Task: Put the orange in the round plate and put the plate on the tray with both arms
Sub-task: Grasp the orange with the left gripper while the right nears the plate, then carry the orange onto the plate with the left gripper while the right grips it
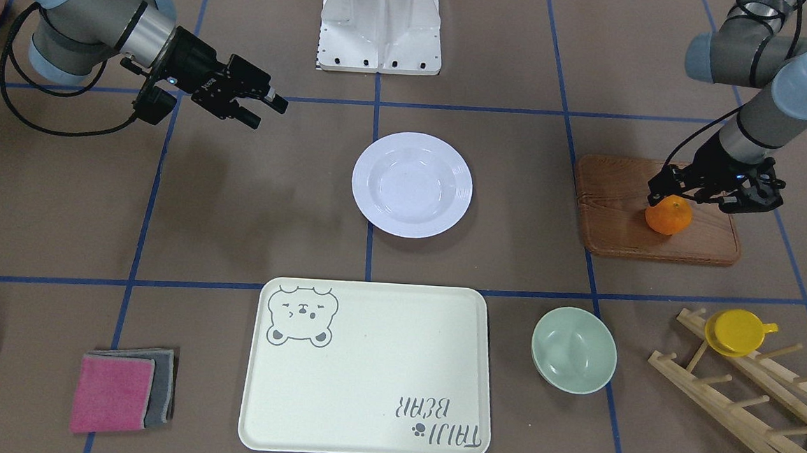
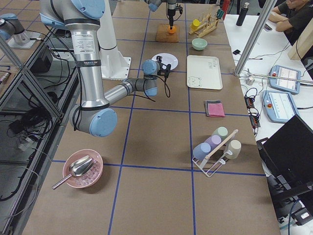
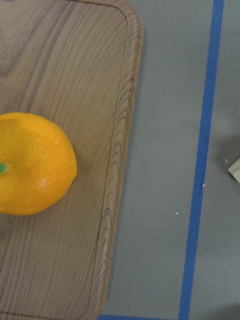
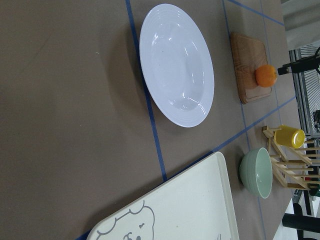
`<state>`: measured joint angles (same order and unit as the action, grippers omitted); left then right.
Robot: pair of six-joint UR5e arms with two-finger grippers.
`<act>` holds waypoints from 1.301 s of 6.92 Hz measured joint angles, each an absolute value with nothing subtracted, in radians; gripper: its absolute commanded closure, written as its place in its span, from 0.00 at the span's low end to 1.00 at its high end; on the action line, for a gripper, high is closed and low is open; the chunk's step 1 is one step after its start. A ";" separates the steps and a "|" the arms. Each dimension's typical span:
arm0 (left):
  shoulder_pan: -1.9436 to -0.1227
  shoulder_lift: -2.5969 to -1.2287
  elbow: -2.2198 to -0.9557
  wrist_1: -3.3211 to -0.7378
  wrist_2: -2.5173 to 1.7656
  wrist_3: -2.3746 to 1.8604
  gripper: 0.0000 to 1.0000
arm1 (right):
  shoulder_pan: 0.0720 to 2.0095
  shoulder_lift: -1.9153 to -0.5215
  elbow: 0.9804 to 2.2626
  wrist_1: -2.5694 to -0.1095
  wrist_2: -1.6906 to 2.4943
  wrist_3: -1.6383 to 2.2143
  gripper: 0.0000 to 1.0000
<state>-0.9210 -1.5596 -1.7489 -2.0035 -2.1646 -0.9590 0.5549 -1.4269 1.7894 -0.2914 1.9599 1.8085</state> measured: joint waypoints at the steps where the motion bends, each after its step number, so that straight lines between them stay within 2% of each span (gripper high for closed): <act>1: -0.920 -1.574 -1.722 -2.013 -2.164 -0.961 0.02 | 0.548 -1.428 1.786 -0.271 1.950 1.809 0.00; 2: -0.919 -1.585 -1.687 -2.042 -2.165 -0.964 0.04 | 0.546 -1.428 1.785 -0.261 1.946 1.810 0.00; 3: -0.918 -1.593 -1.652 -2.081 -2.166 -0.967 0.15 | 0.544 -1.428 1.784 -0.258 1.942 1.810 0.00; 5: -0.916 -1.608 -1.625 -2.107 -2.173 -0.974 0.25 | 0.540 -1.428 1.782 -0.256 1.932 1.809 0.00; 9: -0.917 -1.666 -1.666 -2.038 -2.243 -1.026 0.25 | 0.461 -1.404 1.767 -0.249 1.790 1.804 0.00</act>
